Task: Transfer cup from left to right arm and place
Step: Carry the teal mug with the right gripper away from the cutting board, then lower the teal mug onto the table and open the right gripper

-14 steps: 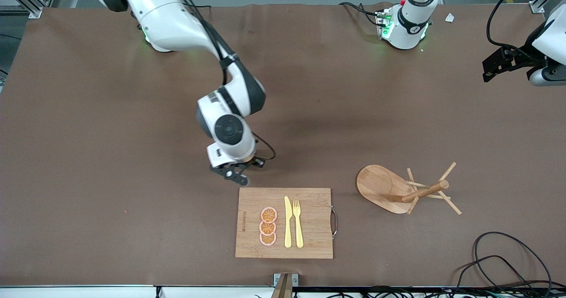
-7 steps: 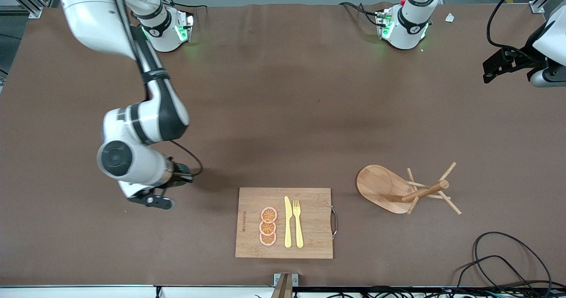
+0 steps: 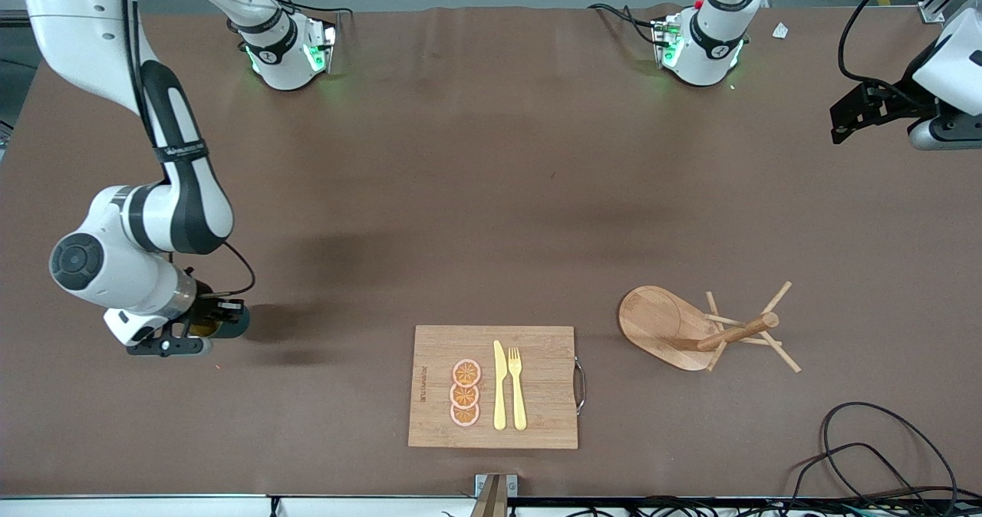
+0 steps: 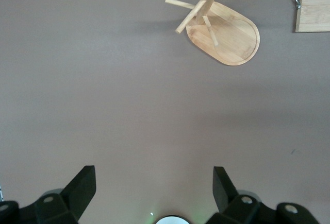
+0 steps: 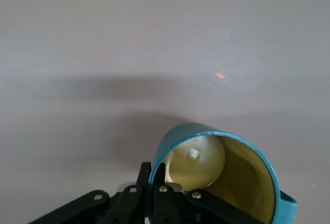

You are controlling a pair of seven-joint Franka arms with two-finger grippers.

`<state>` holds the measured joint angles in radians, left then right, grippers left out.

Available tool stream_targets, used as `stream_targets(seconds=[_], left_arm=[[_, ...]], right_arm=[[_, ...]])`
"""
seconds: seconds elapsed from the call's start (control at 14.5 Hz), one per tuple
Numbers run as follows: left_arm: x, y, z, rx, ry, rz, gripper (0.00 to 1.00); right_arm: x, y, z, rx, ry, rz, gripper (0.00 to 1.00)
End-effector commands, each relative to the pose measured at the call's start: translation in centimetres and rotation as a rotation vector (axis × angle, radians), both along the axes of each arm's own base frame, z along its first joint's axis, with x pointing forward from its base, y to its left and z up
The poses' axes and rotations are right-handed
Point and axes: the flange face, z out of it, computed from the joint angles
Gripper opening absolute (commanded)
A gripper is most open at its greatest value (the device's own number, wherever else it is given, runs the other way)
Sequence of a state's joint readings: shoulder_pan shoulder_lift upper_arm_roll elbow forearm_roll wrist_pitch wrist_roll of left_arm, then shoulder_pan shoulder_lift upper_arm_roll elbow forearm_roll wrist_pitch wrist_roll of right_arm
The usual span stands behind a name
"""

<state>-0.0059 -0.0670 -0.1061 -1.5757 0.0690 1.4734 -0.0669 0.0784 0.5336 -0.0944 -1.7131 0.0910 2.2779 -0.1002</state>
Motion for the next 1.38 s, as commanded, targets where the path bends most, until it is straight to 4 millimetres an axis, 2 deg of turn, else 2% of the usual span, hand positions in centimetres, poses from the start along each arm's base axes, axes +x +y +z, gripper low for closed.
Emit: stream_targets(seconds=[0.0, 0.14, 0.34, 0.48, 0.55, 0.62, 0.69, 0.76, 0.97, 1.17, 1.31], left_arm=[[-0.1, -0.2, 0.1, 0.000, -0.011, 0.000, 1.00], [0.0, 0.0, 0.0, -0.002, -0.009, 0.003, 1.00], [-0.1, -0.3, 0.1, 0.000, -0.011, -0.002, 1.00], [0.0, -0.3, 0.1, -0.001, -0.012, -0.003, 1.00], [0.0, -0.4, 0.1, -0.002, -0.012, -0.004, 1.00], [0.0, -0.5, 0.1, -0.002, -0.012, -0.007, 1.00], [0.0, -0.7, 0.1, -0.002, -0.012, -0.010, 1.00], [0.0, -0.7, 0.2, -0.003, -0.014, -0.010, 1.00], [0.0, -0.9, 0.2, -0.010, -0.014, -0.012, 1.00], [0.0, -0.8, 0.2, -0.014, -0.015, -0.009, 1.00], [0.0, -0.8, 0.1, -0.014, -0.012, -0.010, 1.00]], right_arm=[[-1.2, -1.0, 0.2, -0.007, -0.050, 0.065, 0.02], [-1.1, -2.7, -0.6, -0.014, -0.069, 0.080, 0.05], [-1.1, -2.9, -0.5, -0.013, -0.070, 0.075, 0.29], [-0.9, -2.7, 0.1, -0.012, -0.078, 0.067, 0.55], [-0.7, -2.8, 0.8, -0.011, -0.075, 0.067, 0.73], [-0.4, -2.7, 2.1, -0.007, -0.057, 0.070, 0.96], [0.0, -2.9, 3.5, -0.002, -0.027, 0.069, 1.00], [-0.1, -3.0, 6.0, 0.010, 0.012, 0.068, 1.00], [-0.3, -5.0, 12.8, 0.017, -0.041, 0.040, 1.00], [-2.1, -5.3, 20.0, 0.010, -0.102, 0.039, 1.00], [-3.8, -5.0, 24.7, 0.021, -0.118, -0.030, 1.00]])
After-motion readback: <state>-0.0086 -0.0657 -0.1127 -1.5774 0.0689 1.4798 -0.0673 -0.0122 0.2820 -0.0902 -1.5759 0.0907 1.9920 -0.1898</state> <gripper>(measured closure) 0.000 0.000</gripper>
